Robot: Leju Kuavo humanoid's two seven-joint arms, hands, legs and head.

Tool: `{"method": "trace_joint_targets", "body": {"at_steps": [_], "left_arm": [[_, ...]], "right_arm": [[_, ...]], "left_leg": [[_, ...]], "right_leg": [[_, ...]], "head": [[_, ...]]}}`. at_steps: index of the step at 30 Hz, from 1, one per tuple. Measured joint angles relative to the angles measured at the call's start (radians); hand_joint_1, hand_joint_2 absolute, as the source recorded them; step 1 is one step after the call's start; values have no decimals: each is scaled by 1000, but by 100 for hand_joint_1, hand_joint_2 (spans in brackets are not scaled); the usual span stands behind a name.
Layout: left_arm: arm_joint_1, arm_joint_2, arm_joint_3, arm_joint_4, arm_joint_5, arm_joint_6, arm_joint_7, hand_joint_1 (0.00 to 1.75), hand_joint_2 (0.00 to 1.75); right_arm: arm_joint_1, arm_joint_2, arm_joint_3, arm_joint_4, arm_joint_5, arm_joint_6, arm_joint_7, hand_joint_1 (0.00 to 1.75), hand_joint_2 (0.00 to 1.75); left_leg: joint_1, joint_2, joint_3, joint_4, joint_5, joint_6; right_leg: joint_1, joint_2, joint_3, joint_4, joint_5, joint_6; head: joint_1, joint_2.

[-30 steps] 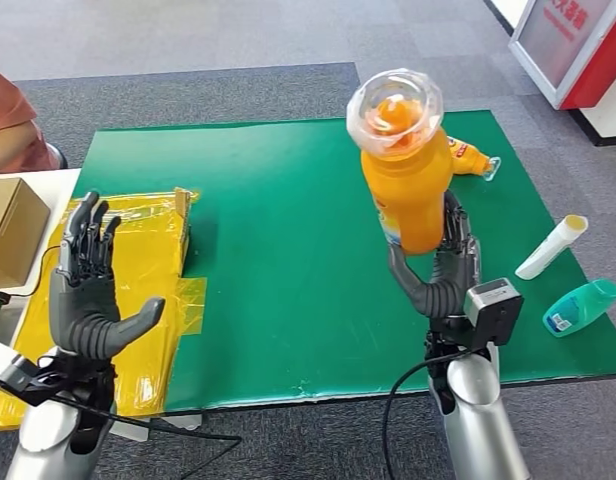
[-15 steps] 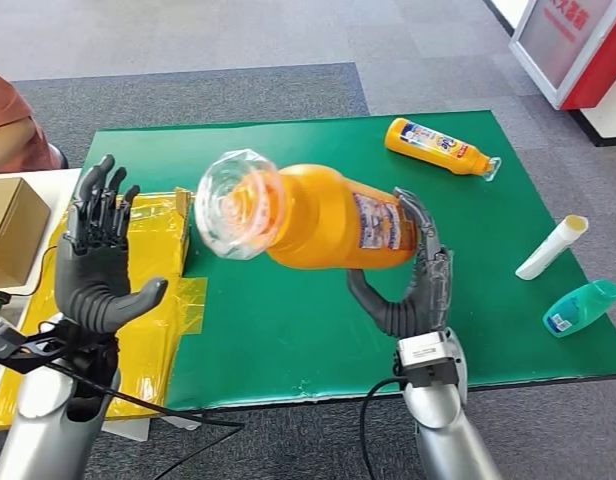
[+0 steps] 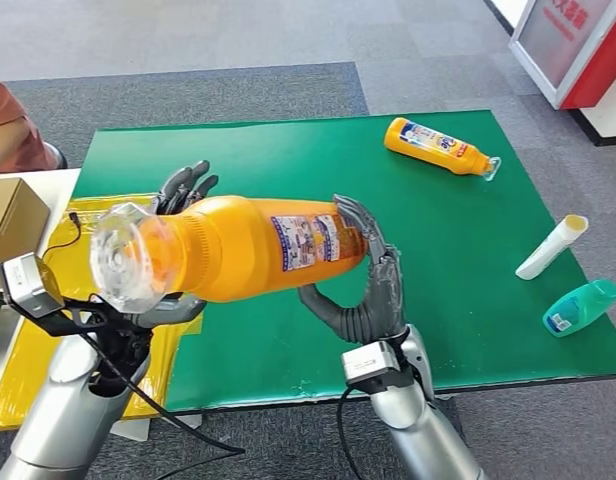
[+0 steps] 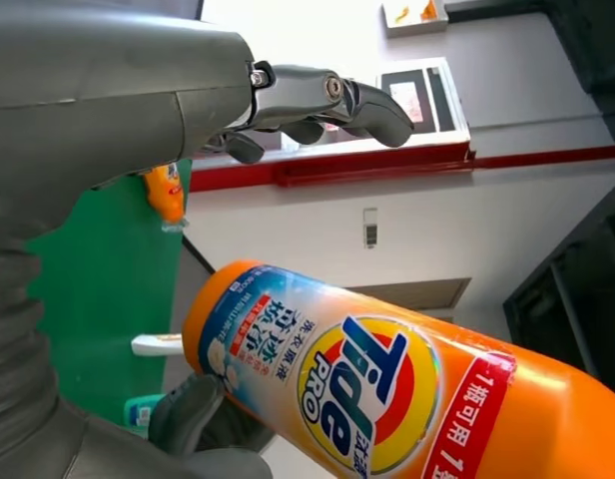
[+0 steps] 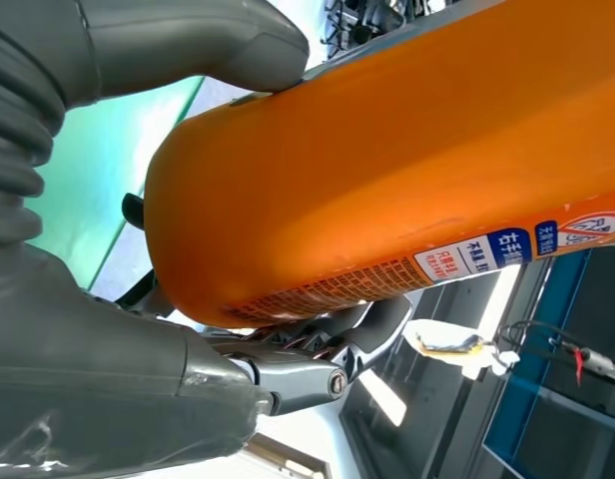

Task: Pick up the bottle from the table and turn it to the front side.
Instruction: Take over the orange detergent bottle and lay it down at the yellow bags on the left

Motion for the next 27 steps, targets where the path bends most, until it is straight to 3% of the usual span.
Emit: {"method": "trace_joint_targets", "body": {"at_steps": [12,27], "left_arm": [[-89,1,-85,48,51,-21,40,0,175],[-145,-12,-142,52,78,-18,64,4,175]], "right_arm": [[-29,0,54,58,42,-16,25,175,175],[-78,21,82,219,75,-58,18,175,175]], "left_leg": [[0,0,0,0,0,0],[0,0,0,0,0,0]], "right_leg": [[0,0,0,0,0,0],[0,0,0,0,0,0]], "head": [[0,0],[0,0]]}}
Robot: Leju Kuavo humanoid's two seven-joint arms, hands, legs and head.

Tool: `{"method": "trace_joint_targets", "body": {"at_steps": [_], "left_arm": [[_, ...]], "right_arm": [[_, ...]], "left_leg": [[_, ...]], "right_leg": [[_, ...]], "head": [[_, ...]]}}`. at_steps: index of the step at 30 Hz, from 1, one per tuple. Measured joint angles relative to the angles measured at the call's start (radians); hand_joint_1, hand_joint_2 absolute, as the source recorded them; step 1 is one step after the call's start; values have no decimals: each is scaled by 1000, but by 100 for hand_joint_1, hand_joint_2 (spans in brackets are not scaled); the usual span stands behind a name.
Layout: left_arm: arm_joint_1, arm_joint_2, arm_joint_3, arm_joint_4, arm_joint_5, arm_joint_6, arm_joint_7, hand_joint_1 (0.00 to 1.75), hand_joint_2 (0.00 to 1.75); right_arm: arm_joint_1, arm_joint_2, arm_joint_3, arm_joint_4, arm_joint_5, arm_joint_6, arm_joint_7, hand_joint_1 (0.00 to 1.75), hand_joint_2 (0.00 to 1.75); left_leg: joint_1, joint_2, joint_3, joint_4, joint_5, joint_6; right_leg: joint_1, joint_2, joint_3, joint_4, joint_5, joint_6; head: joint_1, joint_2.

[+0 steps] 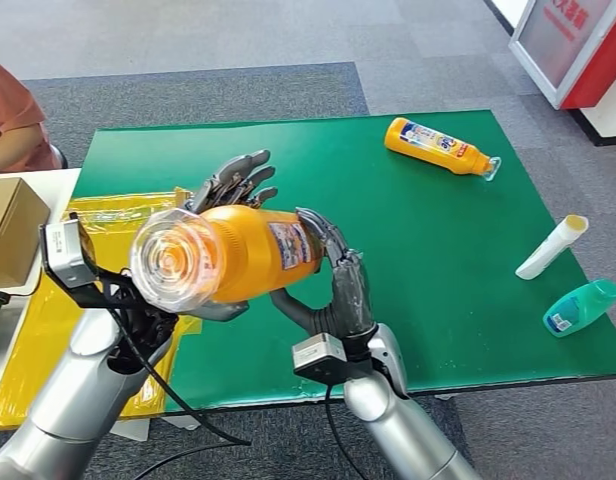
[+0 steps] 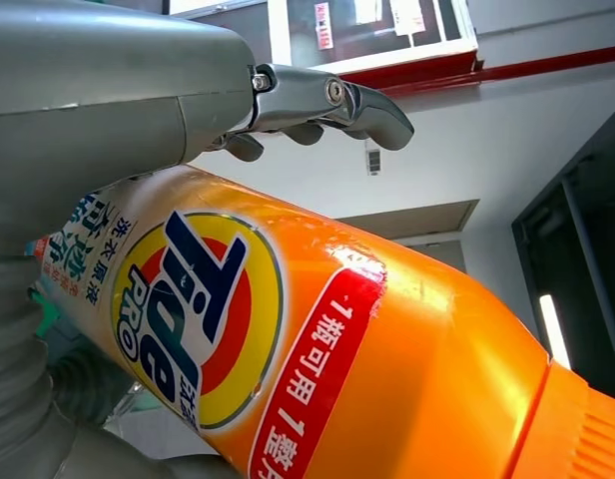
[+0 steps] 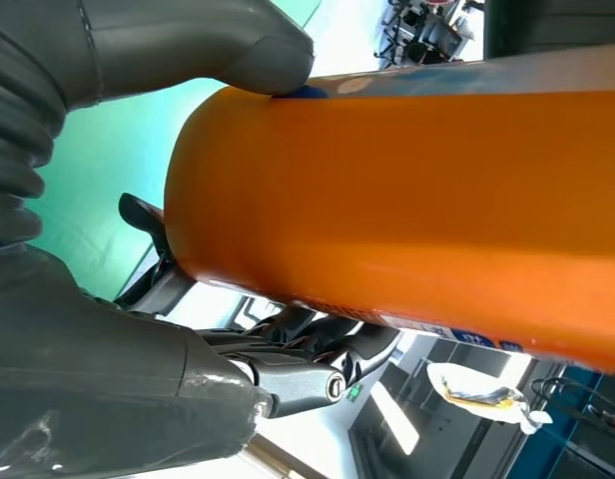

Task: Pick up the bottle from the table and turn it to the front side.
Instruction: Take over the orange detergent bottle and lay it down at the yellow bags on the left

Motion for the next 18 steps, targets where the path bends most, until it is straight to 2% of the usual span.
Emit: {"method": "trace_joint_targets", "body": {"at_steps": [4,11,18], "left_arm": [[-6,-1,-3,0,-10,15,1,175,175],[-7,0,-10,0,-111,93,-17,175,175],[-6,0,-27,-10,-296,213,-34,175,175]], "right_arm": [[-6,3,1,9,2,0,7,175,175],[-7,3,2,32,7,-1,30,175,175],[6,3,-2,40,14,-6,51,175,175]], "left_leg": [[0,0,0,0,0,0],[0,0,0,0,0,0],[0,0,0,0,0,0]], "right_leg": [[0,0,0,0,0,0],[0,0,0,0,0,0],[0,0,0,0,0,0]], "head": [[0,0],[0,0],[0,0]]}}
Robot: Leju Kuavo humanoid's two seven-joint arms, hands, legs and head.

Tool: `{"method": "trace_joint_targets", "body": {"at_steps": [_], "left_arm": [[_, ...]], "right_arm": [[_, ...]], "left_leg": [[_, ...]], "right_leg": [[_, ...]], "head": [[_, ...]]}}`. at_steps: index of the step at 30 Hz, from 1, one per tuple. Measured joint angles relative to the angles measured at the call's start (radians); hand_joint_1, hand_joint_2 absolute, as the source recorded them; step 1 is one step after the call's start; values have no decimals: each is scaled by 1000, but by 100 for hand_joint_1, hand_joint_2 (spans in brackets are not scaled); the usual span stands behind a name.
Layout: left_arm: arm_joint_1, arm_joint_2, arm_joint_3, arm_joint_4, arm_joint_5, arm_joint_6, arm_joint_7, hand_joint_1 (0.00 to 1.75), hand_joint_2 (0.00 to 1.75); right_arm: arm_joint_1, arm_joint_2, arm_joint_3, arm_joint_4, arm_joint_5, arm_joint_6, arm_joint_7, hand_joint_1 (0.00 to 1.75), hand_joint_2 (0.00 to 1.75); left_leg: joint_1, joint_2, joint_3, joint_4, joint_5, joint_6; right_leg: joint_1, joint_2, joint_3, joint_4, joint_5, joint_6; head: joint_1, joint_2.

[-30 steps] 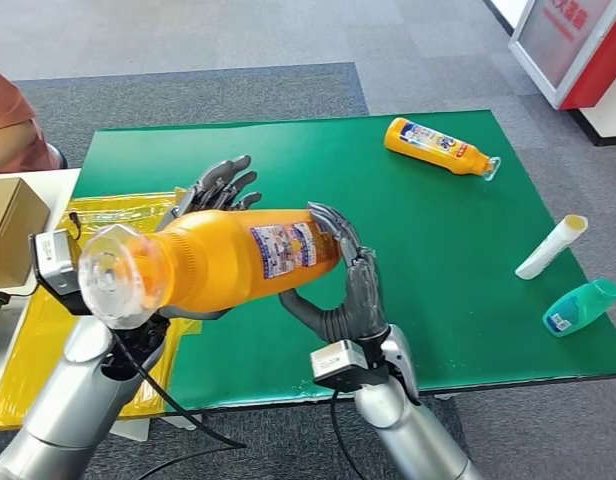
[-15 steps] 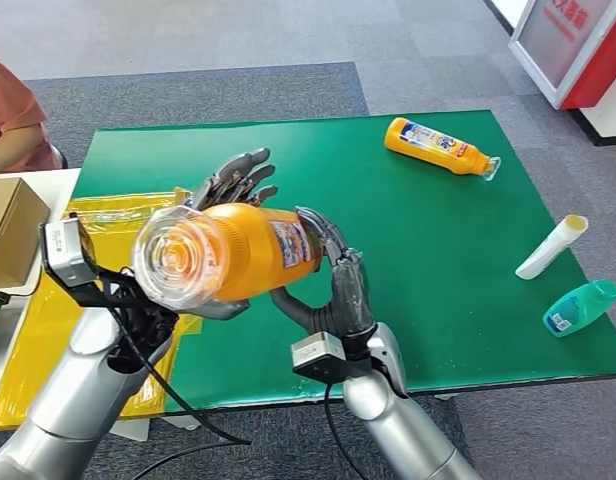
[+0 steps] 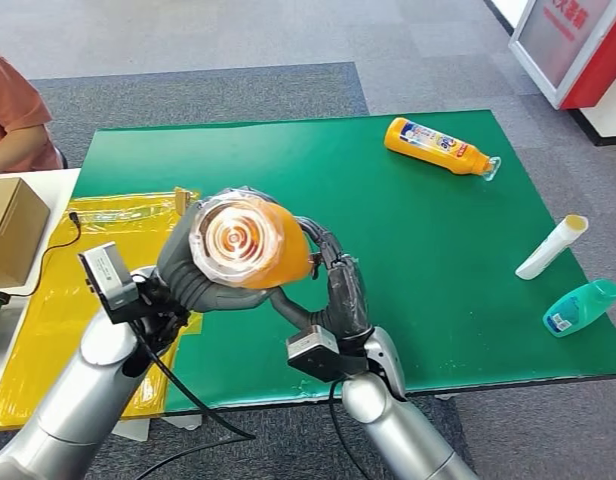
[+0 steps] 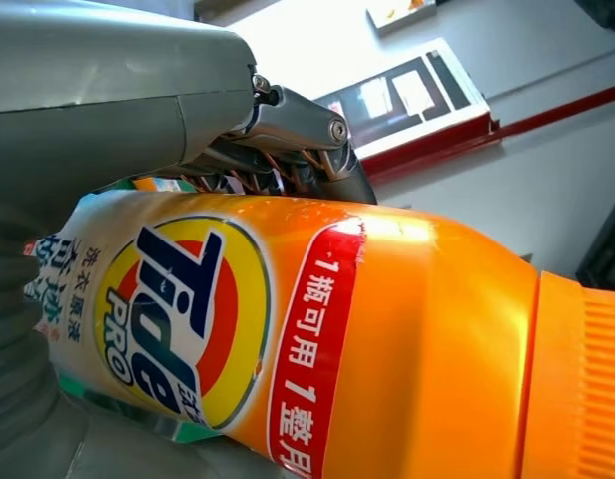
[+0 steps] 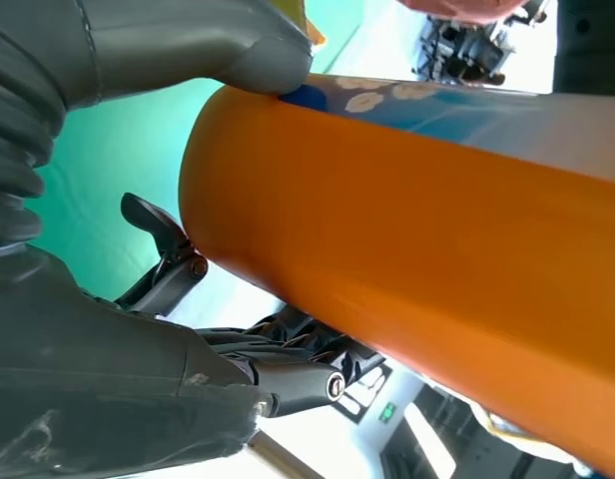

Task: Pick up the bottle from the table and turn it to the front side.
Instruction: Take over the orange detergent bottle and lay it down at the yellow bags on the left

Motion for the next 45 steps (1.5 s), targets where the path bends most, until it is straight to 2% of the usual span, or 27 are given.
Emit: {"method": "trace_joint_targets", "body": {"at_steps": [4,9,13,15,17,21,24,27,32,37,41,45], "left_arm": [[7,0,0,-9,-42,28,-5,175,175],[25,1,1,-23,-80,70,-16,175,175],[30,3,4,-29,-89,82,-18,175,175],[33,4,12,-37,-122,117,-26,175,175],[50,4,27,-56,-212,203,-41,175,175],[131,7,70,-119,-587,504,-41,175,175],[195,13,95,-159,-888,674,28,175,175],[243,18,119,-173,-1108,749,115,175,175],[307,17,168,-169,-1384,793,232,175,175],[322,17,179,-164,-1440,794,255,175,175],[343,17,247,28,-1560,735,345,175,175],[328,17,269,151,-1557,698,358,175,175]], "right_arm": [[3,0,-4,0,7,0,4,155,175],[7,0,-8,0,16,-3,10,155,175],[14,0,-8,0,18,-3,10,0,175],[21,0,-8,0,18,-5,15,0,175],[32,0,-14,-2,10,-8,30,0,175],[73,-2,-65,-29,-26,-9,72,0,175],[105,-7,-131,-84,-37,-1,91,0,175],[131,-10,-197,-158,-37,8,103,0,175],[164,-12,-272,-292,-36,24,121,0,175],[170,-12,-283,-321,-38,28,124,0,175],[176,-16,-308,-440,-45,60,142,0,175],[174,-16,-308,-458,-49,67,144,0,175]], "left_leg": [[0,0,0,0,0,0],[0,0,0,0,0,0],[0,0,0,0,0,0],[0,0,0,0,0,0],[0,0,0,0,0,0],[0,0,0,0,0,0],[0,0,0,0,-1,1],[0,0,0,0,-1,1],[0,0,0,0,-2,1],[0,0,0,0,-2,1],[0,0,0,0,-1,1],[0,0,0,0,-1,1]], "right_leg": [[0,0,0,0,0,0],[0,0,0,0,0,0],[0,0,0,0,0,0],[0,0,0,0,0,0],[0,0,0,0,0,0],[0,0,0,0,-1,0],[0,0,0,0,-1,0],[0,0,0,0,-2,0],[0,0,0,0,-1,0],[0,0,0,0,-1,0],[0,0,0,0,-1,0],[0,0,0,0,-1,0]], "head": [[0,0],[0,0],[0,0],[0,0],[0,0],[0,0],[0,0],[0,0],[0,0],[0,0],[0,0],[0,0]]}}
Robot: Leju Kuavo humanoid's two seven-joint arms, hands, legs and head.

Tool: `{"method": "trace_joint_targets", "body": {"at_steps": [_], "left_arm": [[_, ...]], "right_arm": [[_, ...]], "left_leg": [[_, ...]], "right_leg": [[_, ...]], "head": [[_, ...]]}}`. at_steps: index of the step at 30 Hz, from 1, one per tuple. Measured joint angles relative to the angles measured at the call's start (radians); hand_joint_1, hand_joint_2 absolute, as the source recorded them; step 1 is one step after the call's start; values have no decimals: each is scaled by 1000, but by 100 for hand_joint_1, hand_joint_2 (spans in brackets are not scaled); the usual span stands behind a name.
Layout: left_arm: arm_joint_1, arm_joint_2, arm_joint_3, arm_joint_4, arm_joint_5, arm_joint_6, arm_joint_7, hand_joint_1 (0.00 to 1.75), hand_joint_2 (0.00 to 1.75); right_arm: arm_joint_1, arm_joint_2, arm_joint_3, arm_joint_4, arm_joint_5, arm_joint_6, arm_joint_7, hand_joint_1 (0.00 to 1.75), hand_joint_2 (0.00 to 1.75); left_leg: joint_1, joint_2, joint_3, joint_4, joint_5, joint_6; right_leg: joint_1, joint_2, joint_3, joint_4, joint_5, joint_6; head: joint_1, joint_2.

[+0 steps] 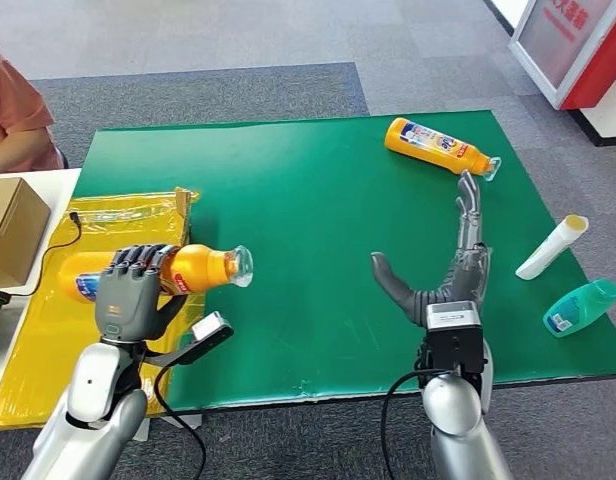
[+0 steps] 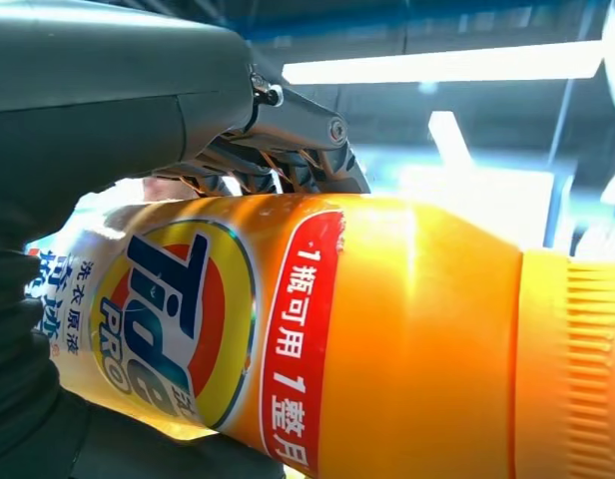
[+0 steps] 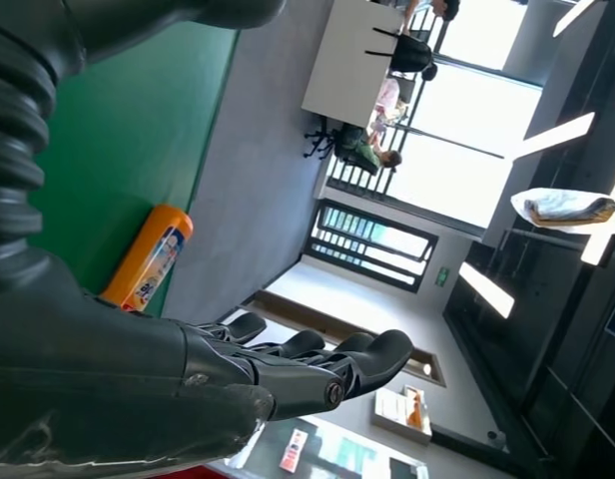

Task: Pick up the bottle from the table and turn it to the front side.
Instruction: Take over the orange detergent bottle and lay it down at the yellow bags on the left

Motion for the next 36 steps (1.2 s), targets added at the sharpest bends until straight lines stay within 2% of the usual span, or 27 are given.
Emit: {"method": "trace_joint_targets", "body": {"at_steps": [10,19,23,27,31,36], "left_arm": [[-29,-7,58,234,47,-10,1,175,175],[-31,-15,93,347,48,-6,-2,175,175],[-36,-17,110,389,23,33,2,0,175],[-33,-21,127,412,-8,75,8,0,175],[-28,-26,137,415,-28,98,7,0,0],[-11,-30,138,395,-54,122,3,0,0]], "right_arm": [[0,-7,0,-34,-16,5,-1,0,175],[14,-21,0,-78,-26,13,-5,0,175],[28,-26,0,-84,-40,23,-7,0,175],[45,-26,0,-85,-44,22,-9,0,175],[55,-26,0,-85,-45,21,-9,0,175],[62,-26,-3,-85,-47,17,-8,0,175]], "left_leg": [[0,0,0,0,0,0],[0,0,0,0,0,0],[0,0,0,0,0,0],[0,0,0,0,0,0],[0,0,0,0,0,0],[0,0,0,0,-1,0]], "right_leg": [[0,0,0,0,0,0],[0,0,0,0,0,0],[0,0,0,0,0,0],[0,0,0,0,0,0],[0,0,0,0,-1,0],[0,0,0,0,-1,0]], "head": [[0,0],[0,0],[0,0],[0,0],[0,0],[0,0]]}}
